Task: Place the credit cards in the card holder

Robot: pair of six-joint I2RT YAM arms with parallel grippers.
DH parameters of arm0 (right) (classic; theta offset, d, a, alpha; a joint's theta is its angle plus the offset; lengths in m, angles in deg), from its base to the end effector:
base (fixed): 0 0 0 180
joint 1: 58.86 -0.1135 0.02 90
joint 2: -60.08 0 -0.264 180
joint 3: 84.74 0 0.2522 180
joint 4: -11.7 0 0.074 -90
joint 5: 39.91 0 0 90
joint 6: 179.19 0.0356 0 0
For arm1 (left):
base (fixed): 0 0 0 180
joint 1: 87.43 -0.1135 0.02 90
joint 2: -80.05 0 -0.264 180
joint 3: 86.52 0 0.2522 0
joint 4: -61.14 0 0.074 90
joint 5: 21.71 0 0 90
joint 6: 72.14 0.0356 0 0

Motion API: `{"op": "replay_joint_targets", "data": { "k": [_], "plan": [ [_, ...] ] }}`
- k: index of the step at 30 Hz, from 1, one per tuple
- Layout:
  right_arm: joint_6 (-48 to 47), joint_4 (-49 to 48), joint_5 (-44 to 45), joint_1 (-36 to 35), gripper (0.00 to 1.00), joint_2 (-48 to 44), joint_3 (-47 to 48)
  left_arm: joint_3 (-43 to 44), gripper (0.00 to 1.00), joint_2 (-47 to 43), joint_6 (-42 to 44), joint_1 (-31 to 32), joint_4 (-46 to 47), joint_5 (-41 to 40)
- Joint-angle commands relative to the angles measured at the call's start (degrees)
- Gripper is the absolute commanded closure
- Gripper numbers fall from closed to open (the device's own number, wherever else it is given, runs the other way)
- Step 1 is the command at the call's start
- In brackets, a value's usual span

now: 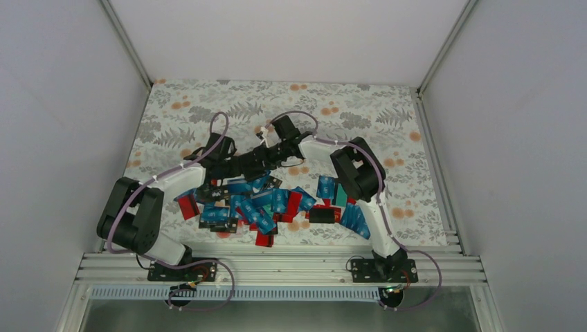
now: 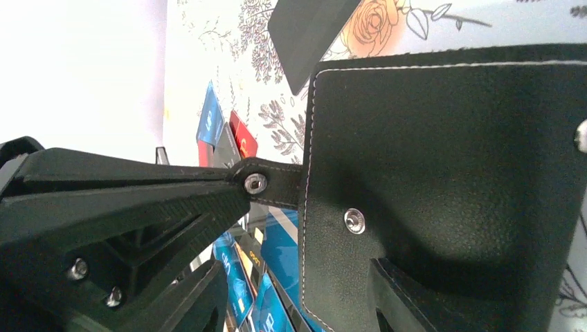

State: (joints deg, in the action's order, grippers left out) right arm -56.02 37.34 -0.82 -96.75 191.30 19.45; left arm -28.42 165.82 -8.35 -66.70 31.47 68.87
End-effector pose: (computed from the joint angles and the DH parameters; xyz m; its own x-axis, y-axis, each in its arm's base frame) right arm 0.3596 0.3148 0.1208 -0.9404 -0.2947 -0.1699 -0.2917 0.4418 0.8484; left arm 0.2646 -0.1005 0.1674 -0.8650 -0.1448 -0.4804 -0.0256 0.9689 -0.2460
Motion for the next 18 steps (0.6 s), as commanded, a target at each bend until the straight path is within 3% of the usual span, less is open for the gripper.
{"op": "replay_joint_targets", "data": {
  "k": [1,10,18],
  "plan": [
    [-1.9,3.6,5.2,-1.4,0.48,2.6,1.8,0.4,0.98,-1.3,-0.2,-0.3,0.8,1.6],
    [-2.5,4.0,9.3,-1.5,0.54,0.5,-2.4,6.3,0.98,4.6,0.7,-0.3,1.5,5.0],
    [-2.3,1.3,4.3,0.8,0.57,-3.1,-4.5,8.3,0.98,11.4,0.8,-0.3,3.0,5.2]
  ]
}}
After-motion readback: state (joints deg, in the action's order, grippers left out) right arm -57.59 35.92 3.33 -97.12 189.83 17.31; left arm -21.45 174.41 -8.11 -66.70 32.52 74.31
